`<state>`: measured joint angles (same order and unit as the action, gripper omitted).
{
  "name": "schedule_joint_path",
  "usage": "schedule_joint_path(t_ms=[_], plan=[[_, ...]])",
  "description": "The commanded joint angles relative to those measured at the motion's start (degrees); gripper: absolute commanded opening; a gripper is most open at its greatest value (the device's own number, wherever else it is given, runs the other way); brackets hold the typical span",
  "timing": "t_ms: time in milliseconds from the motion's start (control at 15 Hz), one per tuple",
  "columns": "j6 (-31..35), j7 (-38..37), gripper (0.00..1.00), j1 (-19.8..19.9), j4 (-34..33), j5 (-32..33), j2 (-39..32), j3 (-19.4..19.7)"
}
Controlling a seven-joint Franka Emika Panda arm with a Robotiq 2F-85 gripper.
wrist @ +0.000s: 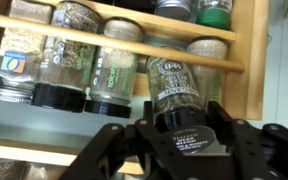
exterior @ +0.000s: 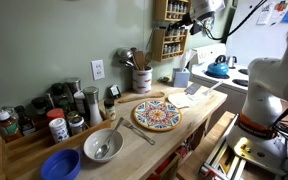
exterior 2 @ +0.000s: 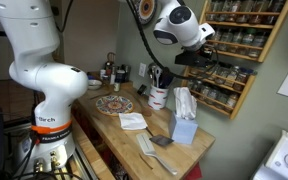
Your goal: Remove the spice bottle from the shelf
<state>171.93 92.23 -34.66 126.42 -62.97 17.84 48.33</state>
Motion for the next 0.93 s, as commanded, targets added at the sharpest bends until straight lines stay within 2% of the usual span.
schedule_joint_path(t_ms=[0,867], plan=[[-2.13,2.30,0.32,-2.35,-0.14,-2.60,0.51,2.73],[-4.48,0.44,0.32,-6.47,-1.54,-3.15,-2.06,8.31]])
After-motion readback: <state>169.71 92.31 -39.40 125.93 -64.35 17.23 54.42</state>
